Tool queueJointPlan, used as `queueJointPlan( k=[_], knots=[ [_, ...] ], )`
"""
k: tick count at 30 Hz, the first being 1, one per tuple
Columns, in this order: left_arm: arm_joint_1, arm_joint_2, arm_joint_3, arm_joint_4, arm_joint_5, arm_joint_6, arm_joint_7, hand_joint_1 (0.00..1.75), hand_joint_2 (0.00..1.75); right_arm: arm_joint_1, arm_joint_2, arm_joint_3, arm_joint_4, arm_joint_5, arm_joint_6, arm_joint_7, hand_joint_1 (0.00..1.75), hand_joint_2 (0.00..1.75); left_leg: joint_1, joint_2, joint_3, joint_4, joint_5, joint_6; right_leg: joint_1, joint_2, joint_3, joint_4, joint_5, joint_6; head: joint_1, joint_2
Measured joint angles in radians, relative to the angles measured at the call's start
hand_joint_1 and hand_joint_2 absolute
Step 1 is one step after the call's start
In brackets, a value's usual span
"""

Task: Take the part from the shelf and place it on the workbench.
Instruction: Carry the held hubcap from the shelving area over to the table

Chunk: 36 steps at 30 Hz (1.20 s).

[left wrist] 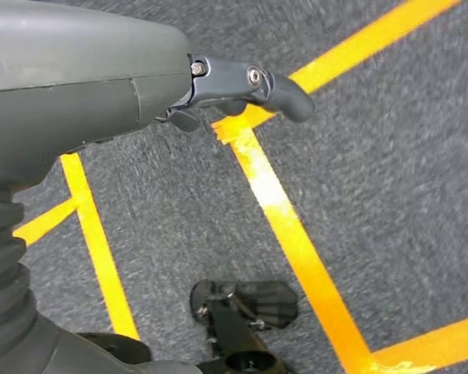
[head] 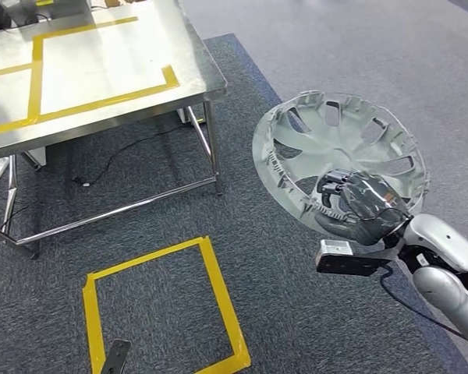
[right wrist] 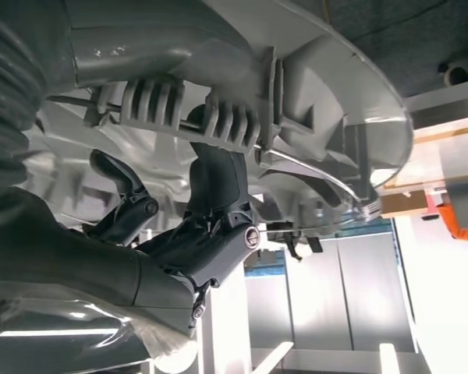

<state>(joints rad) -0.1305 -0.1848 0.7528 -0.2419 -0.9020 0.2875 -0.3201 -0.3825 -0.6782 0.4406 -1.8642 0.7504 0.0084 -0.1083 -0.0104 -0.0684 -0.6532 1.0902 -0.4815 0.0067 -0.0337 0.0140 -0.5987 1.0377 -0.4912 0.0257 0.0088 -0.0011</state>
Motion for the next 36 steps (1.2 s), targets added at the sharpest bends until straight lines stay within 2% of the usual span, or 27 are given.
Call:
queueJointPlan(
  k=[2,3,4,5,6,8,9,10,11,13,15,16,18,19,20,21,22,23,24,25,26,28,30,32,34,35,36],
  knots=[
    [-0.002,0.000,-0.001,0.000,-0.003,-0.002,0.000,0.00,1.75,0.001,-0.001,0.000,0.000,0.000,0.000,0.000,1.75,1.75,0.003,0.044,-0.055,0.120,-0.059,-0.011,0.002,-0.018,0.004,-0.001,-0.003,-0.008,-0.007,0.000],
    [-0.002,-0.001,-0.002,0.000,-0.005,-0.003,0.000,0.00,1.75,0.001,-0.001,0.000,0.000,0.000,0.000,0.000,1.75,1.75,0.006,0.054,-0.086,0.185,-0.083,-0.014,0.004,-0.026,0.005,0.000,-0.004,-0.009,-0.007,0.000],
    [-0.001,-0.001,-0.002,0.000,-0.007,-0.005,0.000,0.00,1.75,0.001,-0.001,0.000,0.000,0.000,0.000,0.000,1.75,1.75,0.007,0.059,-0.107,0.229,-0.093,-0.015,0.005,-0.034,0.007,0.000,-0.006,-0.011,-0.007,0.000],
    [0.000,-0.001,-0.003,0.000,-0.009,-0.006,0.000,0.00,1.75,0.001,-0.001,0.001,0.000,0.000,0.000,0.000,1.75,1.75,0.008,0.060,-0.113,0.239,-0.085,-0.014,0.006,-0.042,0.009,0.000,-0.008,-0.011,-0.008,0.000],
    [0.000,0.000,-0.004,0.000,-0.010,-0.007,0.000,0.00,1.75,0.001,-0.001,0.001,0.000,0.000,0.000,0.000,1.75,1.75,0.008,0.061,-0.100,0.210,-0.059,-0.012,0.008,-0.049,0.012,0.000,-0.010,-0.012,-0.008,0.000],
    [0.000,0.000,-0.008,0.000,-0.012,-0.007,0.000,0.00,1.75,0.001,-0.001,0.001,0.000,0.000,0.000,-0.001,1.75,1.75,0.003,0.079,-0.038,0.081,0.009,0.001,0.011,-0.063,0.022,-0.001,-0.016,-0.011,-0.007,0.000],
    [-0.001,0.001,-0.010,0.000,-0.013,-0.008,0.000,0.00,1.75,0.002,-0.001,0.001,0.000,0.000,0.000,-0.001,1.75,1.75,-0.003,0.092,-0.008,0.020,0.031,0.009,0.013,-0.070,0.025,-0.002,-0.019,-0.009,-0.007,0.000],
    [-0.002,0.001,-0.011,0.000,-0.013,-0.008,0.000,0.00,1.75,0.002,-0.001,0.000,0.000,0.000,0.000,-0.001,1.75,1.75,-0.008,0.104,0.011,-0.021,0.039,0.015,0.016,-0.077,0.027,-0.003,-0.020,-0.006,-0.007,0.000],
    [-0.003,0.002,-0.013,0.000,-0.013,-0.009,0.000,0.00,1.75,0.003,-0.001,0.000,0.000,0.000,0.000,-0.001,1.75,1.75,-0.012,0.109,0.017,-0.038,0.035,0.019,0.018,-0.084,0.027,-0.004,-0.021,-0.003,-0.006,0.000],
    [-0.001,0.002,-0.015,0.000,-0.015,-0.011,0.001,0.00,1.75,0.004,-0.002,0.000,-0.001,0.000,0.000,0.000,1.75,1.75,-0.011,0.097,0.021,-0.052,0.034,0.026,0.020,-0.098,0.030,-0.010,-0.022,0.007,-0.006,0.000],
    [0.000,0.003,-0.017,0.000,-0.015,-0.012,0.001,0.00,1.75,0.005,-0.003,-0.002,-0.002,0.000,-0.001,0.000,1.75,1.75,-0.005,0.081,0.032,-0.068,0.041,0.036,0.017,-0.079,0.024,0.007,-0.041,0.015,-0.004,0.000],
    [-0.001,0.002,-0.018,0.000,-0.016,-0.013,0.001,0.00,1.75,0.005,-0.005,-0.002,-0.002,0.000,-0.001,0.001,1.75,1.75,-0.002,0.074,0.038,-0.074,0.044,0.040,0.016,-0.058,0.006,0.046,-0.064,0.018,-0.001,0.000],
    [-0.002,0.001,-0.019,0.000,-0.016,-0.015,0.002,0.00,1.75,0.008,-0.008,-0.002,-0.002,0.000,-0.001,0.000,1.75,1.75,-0.001,0.059,0.039,-0.076,0.045,0.045,0.015,-0.023,-0.062,0.176,-0.118,0.021,0.002,0.000],
    [-0.002,0.000,-0.019,0.000,-0.016,-0.016,0.002,0.00,1.75,0.010,-0.008,-0.002,-0.002,0.000,-0.001,0.000,1.75,1.75,-0.001,0.050,0.040,-0.075,0.044,0.046,0.015,-0.018,-0.097,0.235,-0.134,0.023,0.003,0.000],
    [-0.002,-0.001,-0.019,0.000,-0.015,-0.016,0.002,0.00,1.75,0.013,-0.008,-0.002,-0.002,0.000,-0.001,0.000,1.75,1.75,-0.002,0.042,0.040,-0.075,0.044,0.046,0.014,-0.017,-0.118,0.264,-0.132,0.025,0.003,0.000],
    [-0.002,-0.001,-0.019,0.000,-0.015,-0.016,0.002,0.00,1.75,0.014,-0.009,-0.001,-0.002,0.000,-0.001,0.000,1.75,1.75,-0.001,0.033,0.041,-0.074,0.043,0.046,0.014,-0.016,-0.121,0.254,-0.110,0.026,0.002,0.000],
    [-0.002,-0.001,-0.019,0.000,-0.015,-0.016,0.002,0.00,1.75,0.015,-0.009,-0.001,-0.002,0.000,-0.001,0.000,1.75,1.75,0.000,0.024,0.041,-0.072,0.042,0.045,0.012,-0.014,-0.104,0.204,-0.071,0.027,0.003,0.000],
    [-0.002,-0.001,-0.020,0.000,-0.016,-0.017,0.002,0.00,1.75,0.015,-0.009,-0.002,-0.002,0.000,-0.001,0.000,1.75,1.75,0.001,0.014,0.041,-0.068,0.040,0.042,0.009,-0.005,-0.075,0.133,-0.032,0.028,0.003,0.000],
    [-0.003,-0.001,-0.020,0.000,-0.016,-0.017,0.002,0.00,1.75,0.016,-0.009,-0.002,-0.002,0.000,-0.001,0.001,1.75,1.75,0.000,0.005,0.038,-0.062,0.037,0.038,0.006,0.008,-0.043,0.066,-0.005,0.028,0.003,0.000],
    [-0.003,-0.001,-0.021,0.000,-0.016,-0.017,0.002,0.00,1.75,0.017,-0.010,-0.002,-0.002,0.000,-0.001,0.001,1.75,1.75,-0.001,-0.004,0.034,-0.058,0.035,0.034,0.004,0.018,-0.020,0.020,0.009,0.027,0.002,0.000],
    [-0.002,-0.001,-0.021,0.000,-0.017,-0.018,0.002,0.00,1.75,0.018,-0.011,-0.002,-0.002,0.000,-0.002,0.002,1.75,1.75,-0.001,-0.011,0.030,-0.054,0.035,0.029,0.003,0.026,-0.007,-0.002,0.010,0.025,0.002,0.000],
    [0.001,0.001,-0.023,0.000,-0.020,-0.019,0.003,0.00,1.75,0.023,-0.012,-0.004,-0.004,0.001,-0.004,0.004,1.75,1.75,-0.001,-0.025,0.026,-0.053,0.038,0.021,0.004,0.019,-0.003,-0.004,0.007,0.017,0.001,0.000],
    [0.003,0.004,-0.024,0.000,-0.026,-0.020,0.003,0.00,1.75,0.038,-0.013,-0.008,-0.011,0.007,-0.010,0.009,1.75,1.75,-0.003,-0.008,0.018,-0.036,0.023,0.010,0.001,0.003,0.003,-0.008,0.007,0.006,-0.002,0.000],
    [0.002,0.006,-0.026,0.000,-0.031,-0.022,0.003,0.00,1.75,0.069,-0.015,-0.017,-0.025,0.014,-0.021,0.015,1.75,1.75,-0.001,0.034,-0.019,0.049,-0.028,-0.003,0.000,-0.016,0.009,-0.011,0.005,-0.004,-0.009,0.000],
    [0.003,0.007,-0.027,0.000,-0.033,-0.024,0.003,0.00,1.75,0.102,-0.019,-0.030,-0.037,0.019,-0.034,0.019,1.75,1.75,0.007,0.055,-0.079,0.179,-0.083,-0.012,0.001,-0.035,0.011,-0.010,0.002,-0.009,-0.011,0.000],
    [0.004,0.007,-0.028,0.000,-0.033,-0.025,0.003,0.00,1.75,0.116,-0.020,-0.037,-0.041,0.021,-0.039,0.020,1.75,1.75,0.010,0.058,-0.098,0.219,-0.091,-0.014,0.002,-0.043,0.012,-0.010,0.000,-0.009,-0.011,0.000],
    [0.005,0.007,-0.029,0.000,-0.034,-0.026,0.003,0.00,1.75,0.126,-0.021,-0.042,-0.045,0.023,-0.042,0.020,1.75,1.75,0.013,0.060,-0.099,0.221,-0.080,-0.016,0.002,-0.050,0.013,-0.010,-0.001,-0.009,-0.012,0.000]
  ],
)
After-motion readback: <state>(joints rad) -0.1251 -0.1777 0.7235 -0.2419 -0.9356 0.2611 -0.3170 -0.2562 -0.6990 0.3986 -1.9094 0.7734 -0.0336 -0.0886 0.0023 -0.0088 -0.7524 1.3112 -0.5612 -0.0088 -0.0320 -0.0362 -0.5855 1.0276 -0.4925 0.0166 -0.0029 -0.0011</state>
